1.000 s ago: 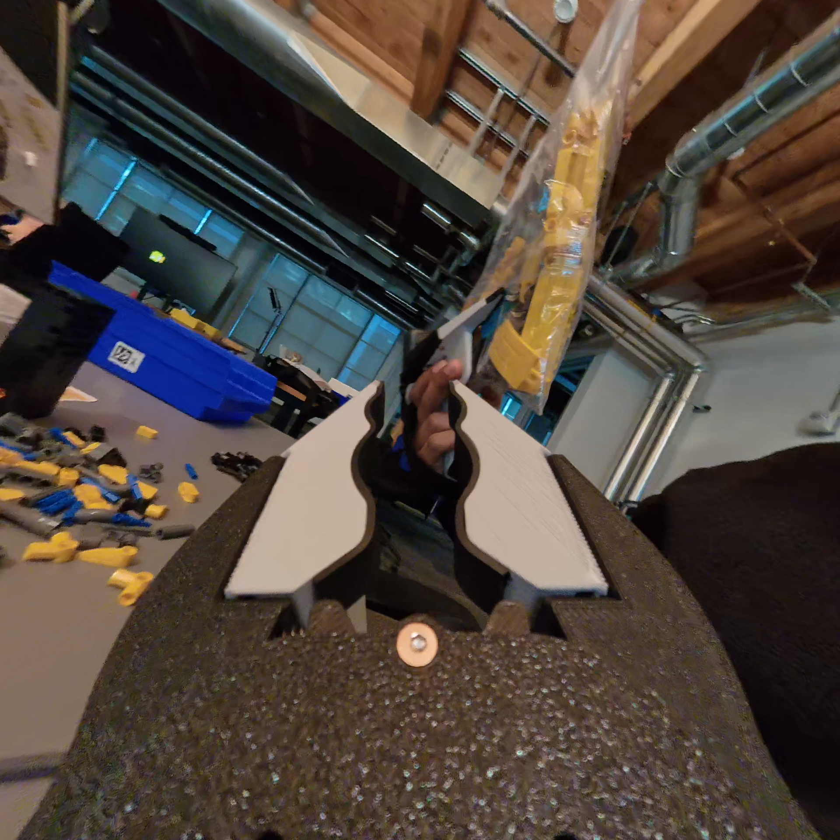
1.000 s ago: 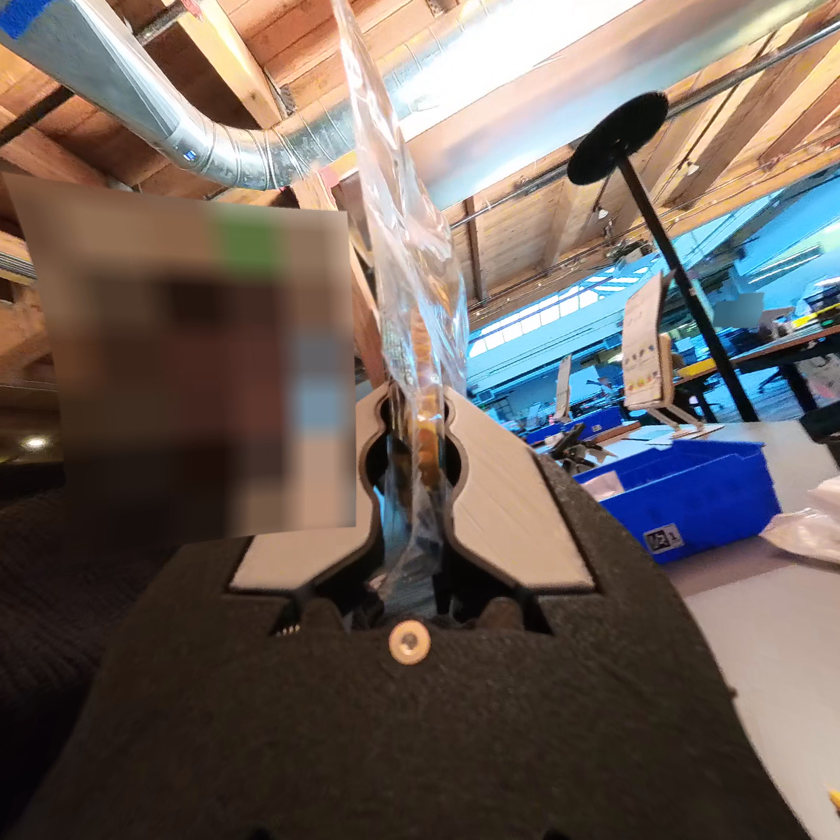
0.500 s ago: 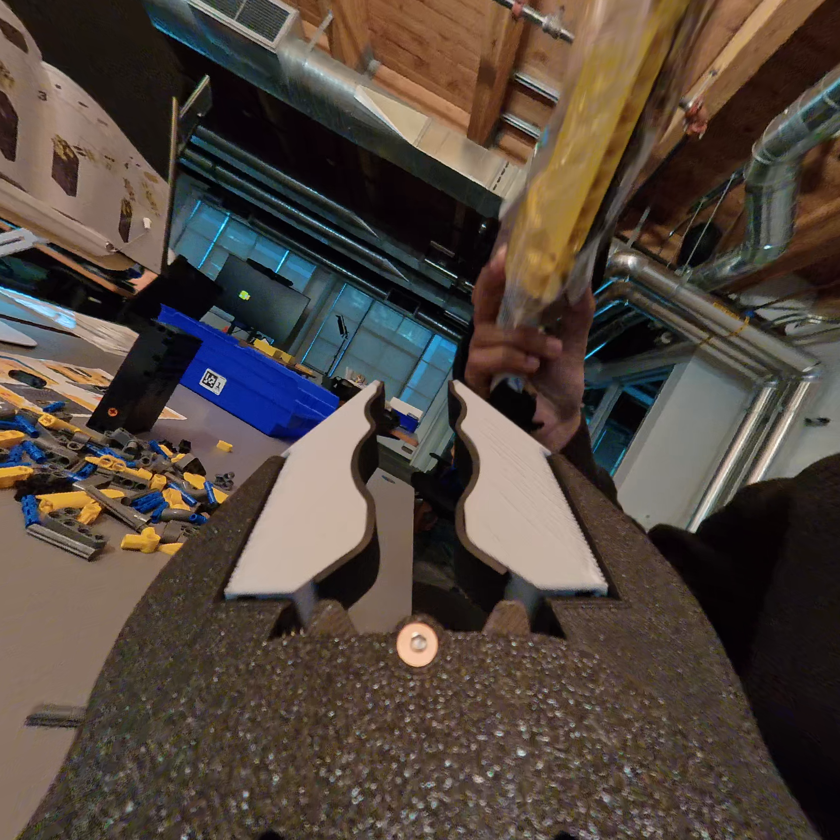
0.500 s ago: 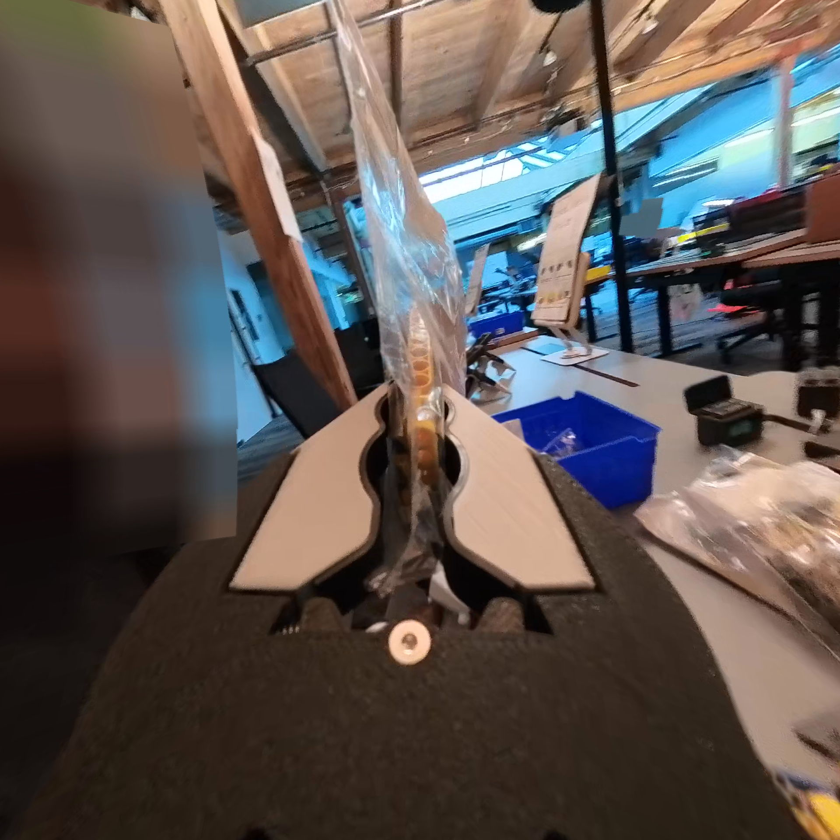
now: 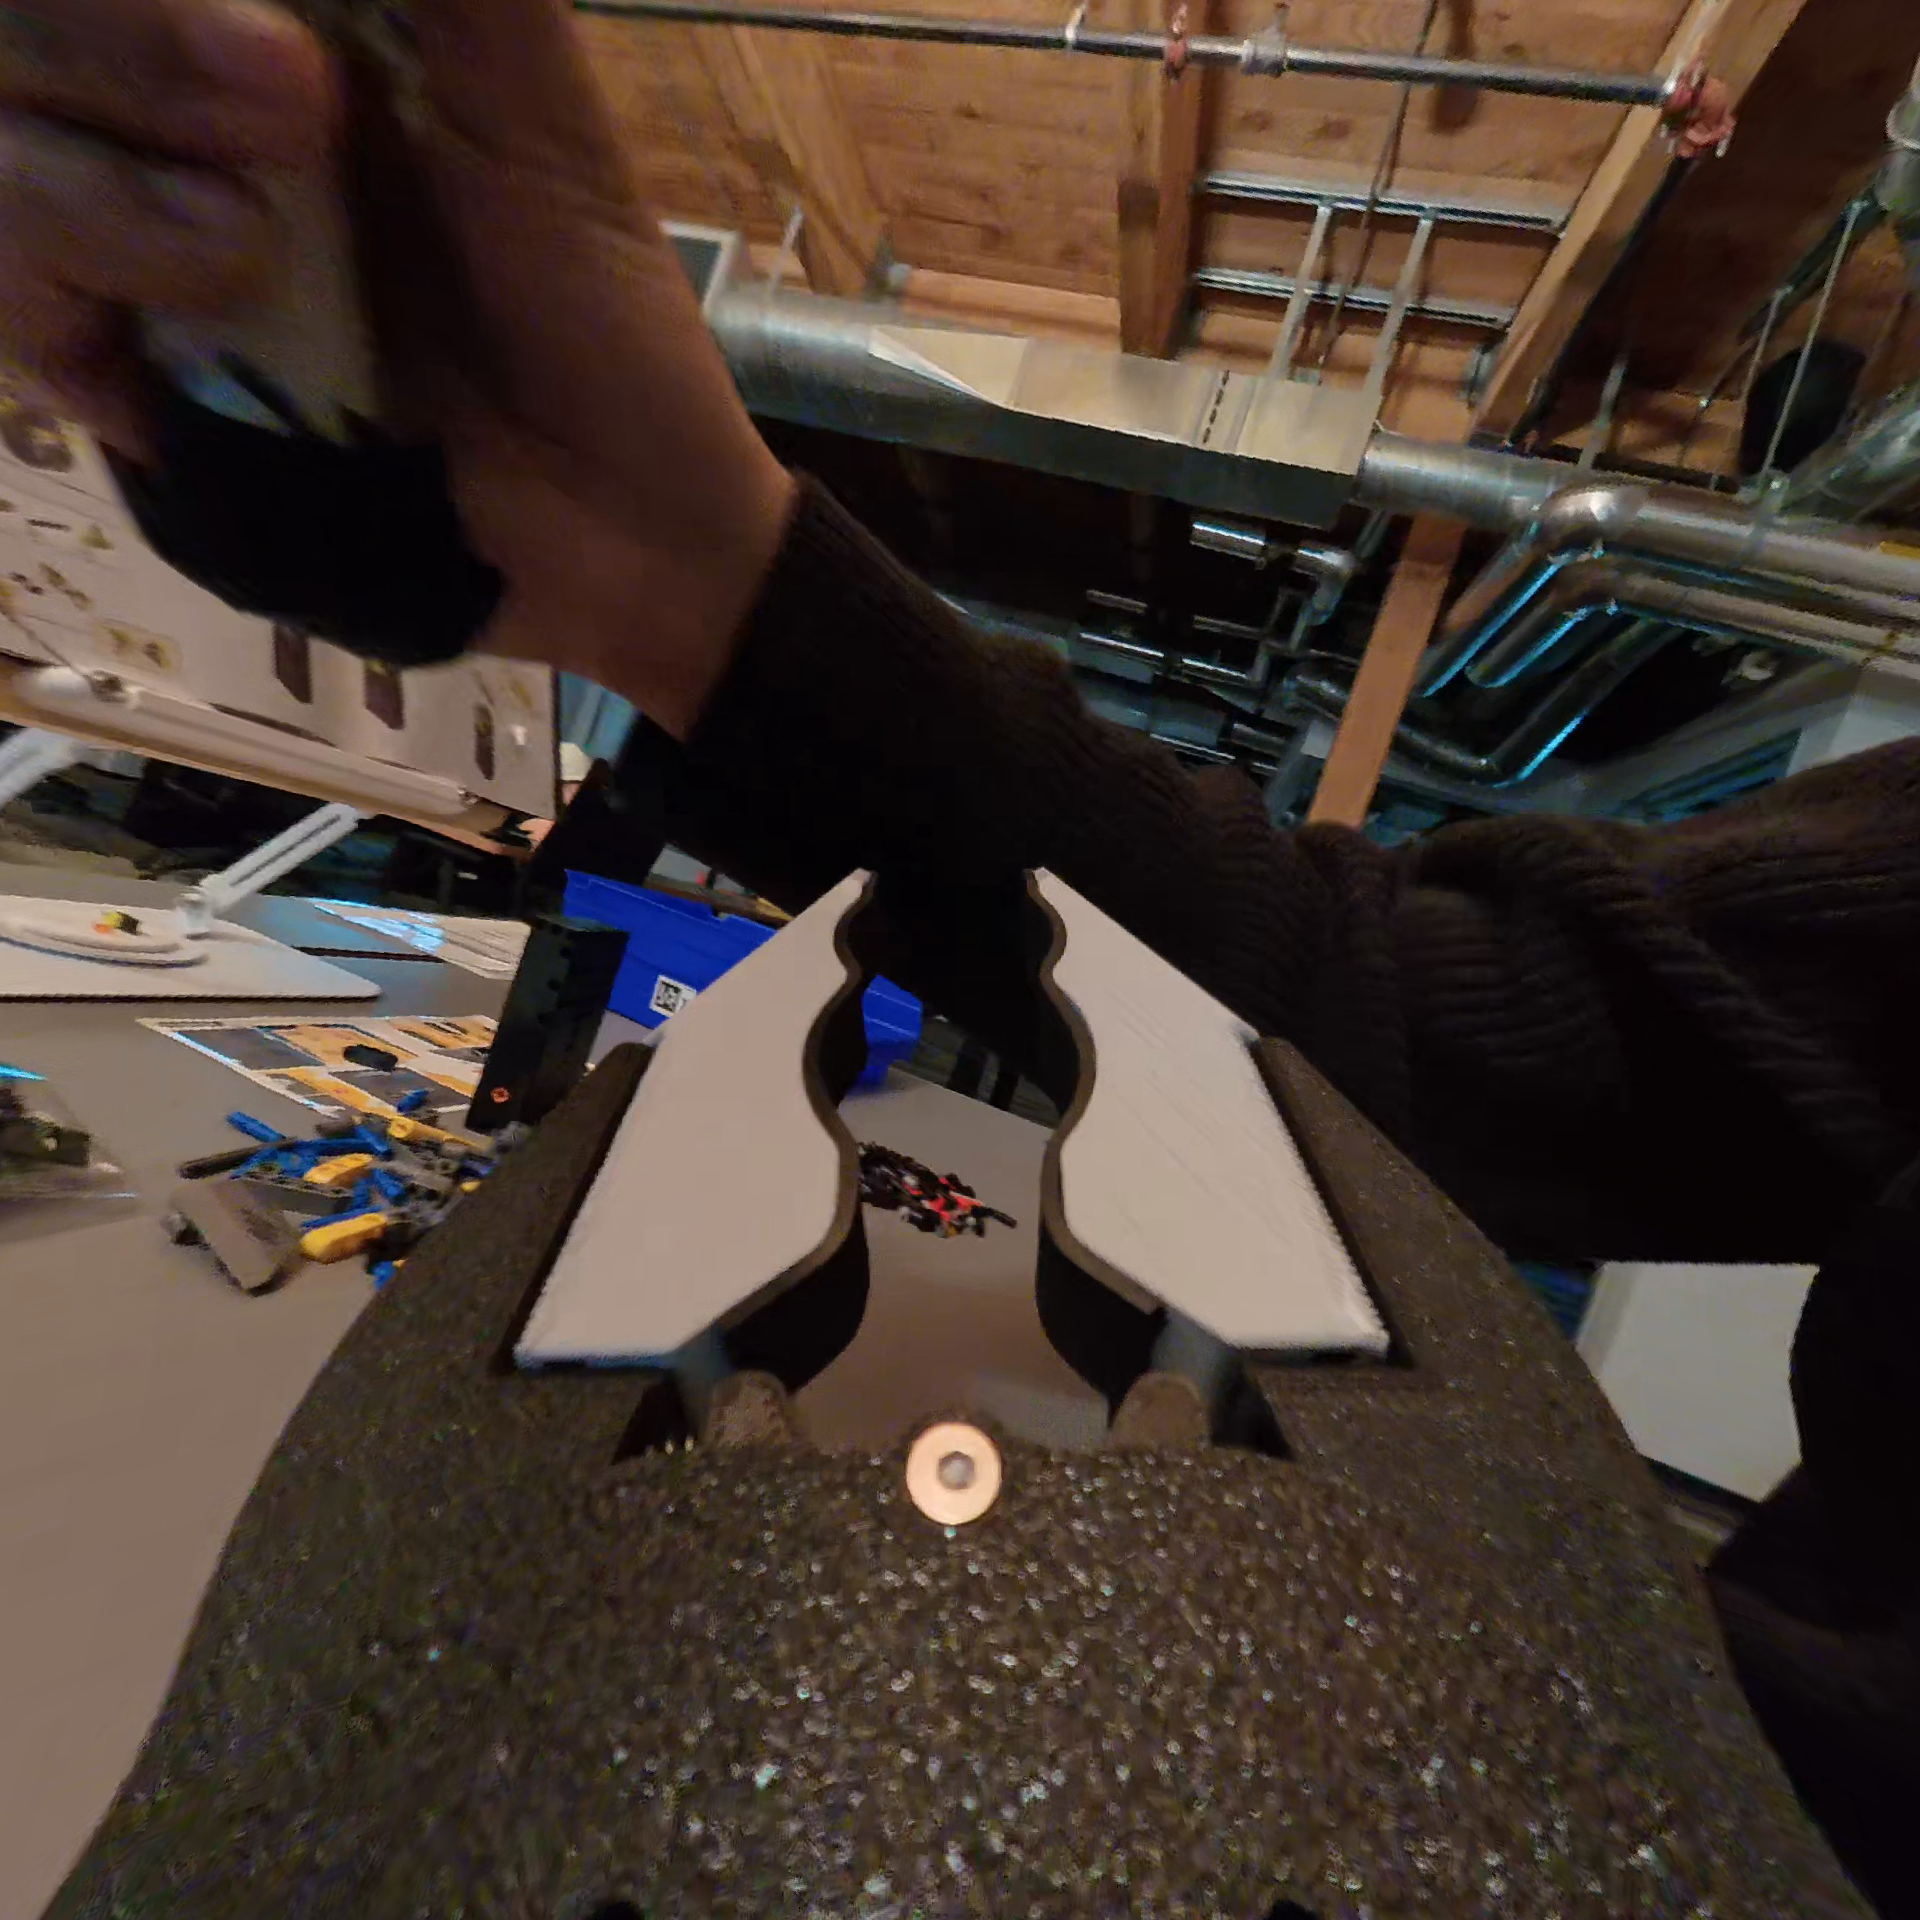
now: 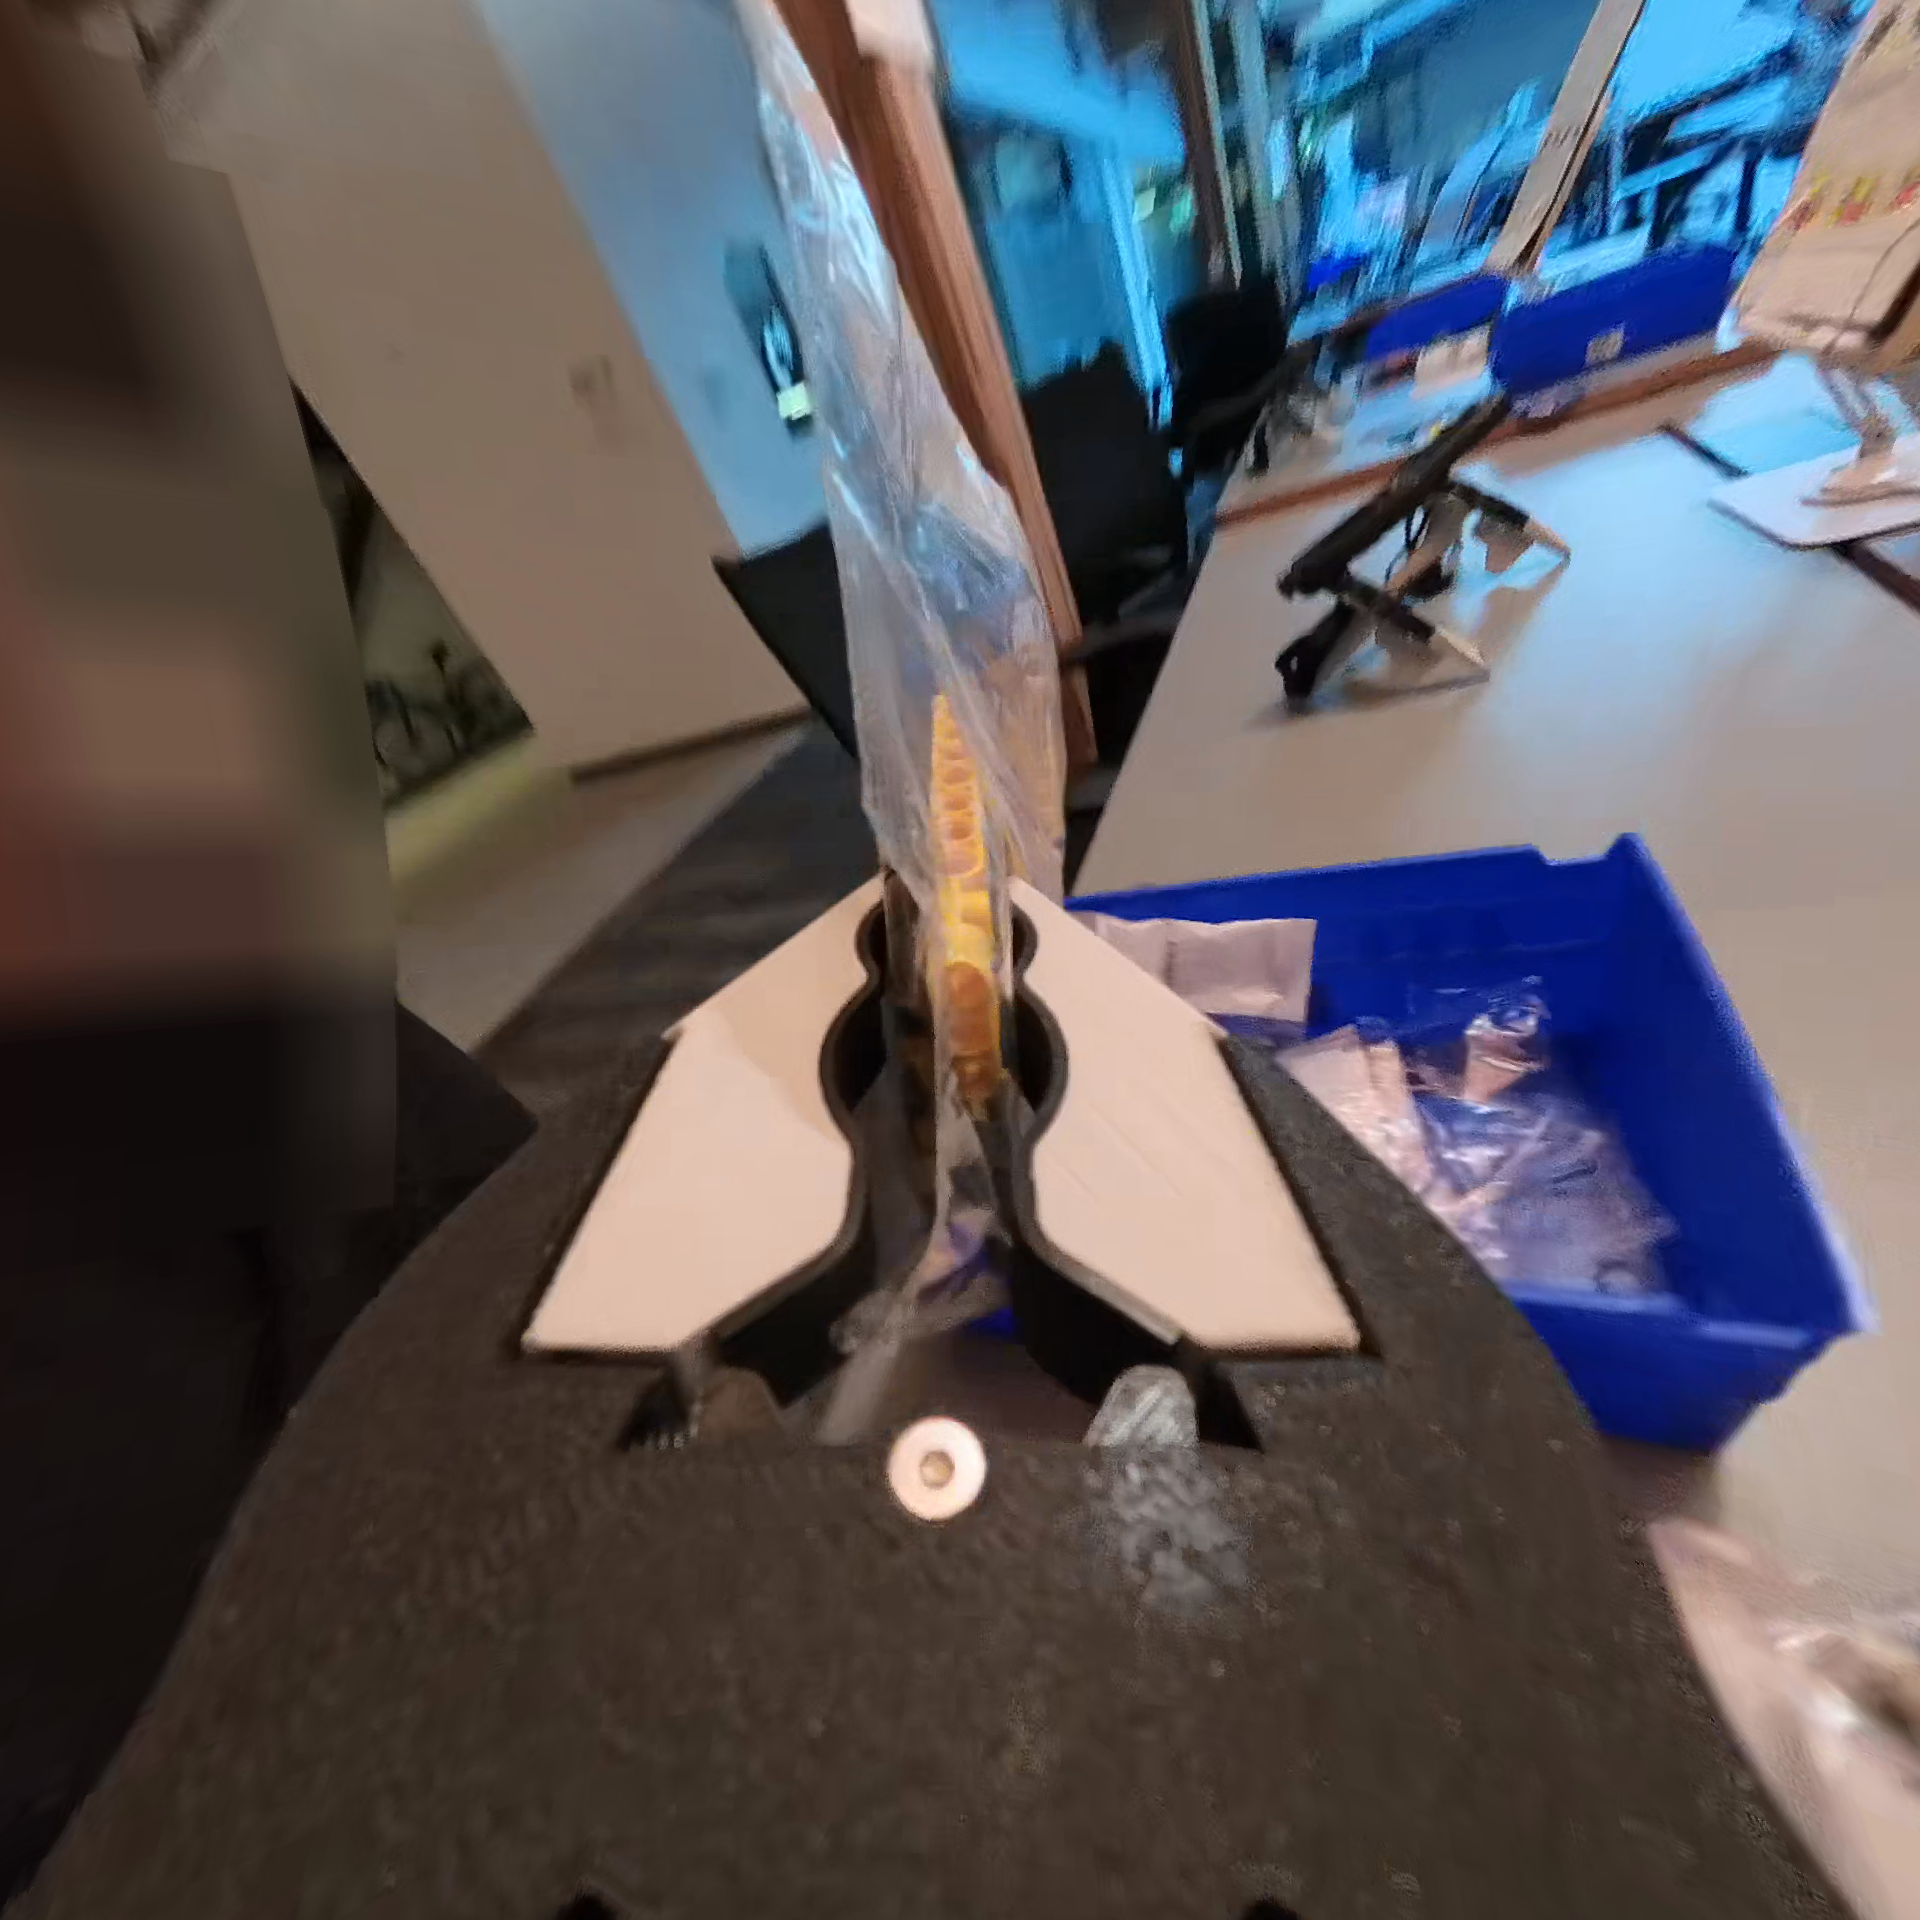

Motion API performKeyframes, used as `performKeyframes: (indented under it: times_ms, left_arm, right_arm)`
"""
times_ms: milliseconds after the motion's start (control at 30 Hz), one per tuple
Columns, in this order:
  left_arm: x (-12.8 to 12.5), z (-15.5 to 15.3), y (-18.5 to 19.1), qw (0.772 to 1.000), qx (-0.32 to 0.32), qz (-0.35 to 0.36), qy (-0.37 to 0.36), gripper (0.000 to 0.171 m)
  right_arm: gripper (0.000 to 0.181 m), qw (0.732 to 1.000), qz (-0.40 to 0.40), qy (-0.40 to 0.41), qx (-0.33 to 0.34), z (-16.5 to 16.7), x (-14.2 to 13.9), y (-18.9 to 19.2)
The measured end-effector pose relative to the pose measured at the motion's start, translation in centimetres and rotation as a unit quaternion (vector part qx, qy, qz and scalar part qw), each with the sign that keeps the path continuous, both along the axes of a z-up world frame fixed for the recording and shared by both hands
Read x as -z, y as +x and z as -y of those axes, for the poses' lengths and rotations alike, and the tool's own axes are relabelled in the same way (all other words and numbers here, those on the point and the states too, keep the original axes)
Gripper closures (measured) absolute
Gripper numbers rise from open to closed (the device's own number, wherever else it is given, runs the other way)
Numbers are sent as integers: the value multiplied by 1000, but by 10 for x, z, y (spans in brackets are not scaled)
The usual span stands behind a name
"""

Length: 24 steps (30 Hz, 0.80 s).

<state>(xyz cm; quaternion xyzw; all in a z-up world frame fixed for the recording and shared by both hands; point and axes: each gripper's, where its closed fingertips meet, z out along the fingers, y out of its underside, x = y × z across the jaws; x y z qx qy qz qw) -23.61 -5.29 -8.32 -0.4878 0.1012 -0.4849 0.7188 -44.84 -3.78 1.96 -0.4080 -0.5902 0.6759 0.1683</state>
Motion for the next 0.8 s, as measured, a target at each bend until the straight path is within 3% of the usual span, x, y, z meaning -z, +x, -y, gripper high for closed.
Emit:
performKeyframes:
  times_ms: [100,167,267,367,500,567,667,800]
  left_arm:
    - [1,-3,-13,1000,-8,21,-5,146]
    - [3,-5,-19,999,-10,31,-9,146]
    - [4,-7,-23,999,-7,37,-12,145]
    - [6,-9,-23,999,2,47,-19,145]
    - [8,-10,-22,998,14,58,-25,145]
    - [8,-10,-23,998,18,62,-27,145]
    - [9,-11,-26,997,18,69,-30,145]
    - [10,-12,-25,997,20,71,-34,145]
  right_arm:
    - [166,989,44,124,-73,22,26,-44]
    - [166,960,77,220,-154,43,53,-60]
    - [166,917,111,287,-253,72,81,-78]
    - [166,878,139,347,-297,81,109,-102]
    - [154,824,234,469,-214,34,160,-148]
    - [151,839,227,466,-165,18,157,-163]
    - [133,875,196,437,-73,-6,133,-172]
    - [132,907,153,391,43,-48,92,-142]
